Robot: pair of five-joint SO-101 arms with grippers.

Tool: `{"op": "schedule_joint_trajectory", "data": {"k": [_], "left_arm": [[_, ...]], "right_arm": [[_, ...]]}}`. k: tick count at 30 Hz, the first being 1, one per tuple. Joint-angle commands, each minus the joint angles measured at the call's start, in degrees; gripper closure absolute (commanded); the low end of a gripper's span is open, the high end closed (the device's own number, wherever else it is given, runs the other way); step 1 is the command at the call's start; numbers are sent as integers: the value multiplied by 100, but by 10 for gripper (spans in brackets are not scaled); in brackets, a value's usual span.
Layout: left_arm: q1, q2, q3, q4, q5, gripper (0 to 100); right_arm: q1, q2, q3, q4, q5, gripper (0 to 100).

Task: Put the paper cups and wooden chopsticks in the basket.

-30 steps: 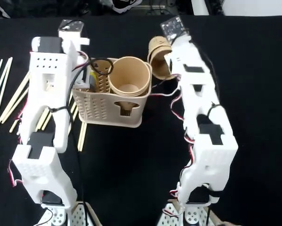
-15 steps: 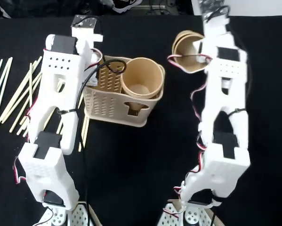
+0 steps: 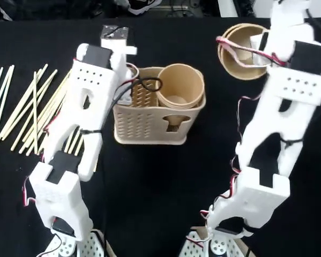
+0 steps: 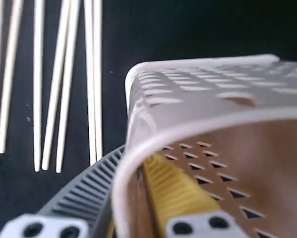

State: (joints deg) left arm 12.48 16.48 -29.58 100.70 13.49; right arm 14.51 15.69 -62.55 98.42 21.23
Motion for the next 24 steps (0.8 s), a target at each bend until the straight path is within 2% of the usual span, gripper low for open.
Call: {"op": "schedule_joint_trajectory", "data": {"k": [1,4,6,12,15,24], "left_arm": [[180,-88,4,0,62,827],[22,-97,-84,0,62,720],[-145,-97,-171,0,62,688],[-646,-97,-954,9,53,689],[-778,-97,-1015,9,53,689],[-813,-97,-1393,0,-334,689]], "right_arm": [[-70,-338,-734,281,-255,987],[-308,-620,-444,281,-316,987],[-527,-954,-198,281,-325,987],[-1521,-2237,426,264,-325,987],[-1846,-2378,778,255,-369,987],[-1934,-2378,1666,273,-554,987]]}}
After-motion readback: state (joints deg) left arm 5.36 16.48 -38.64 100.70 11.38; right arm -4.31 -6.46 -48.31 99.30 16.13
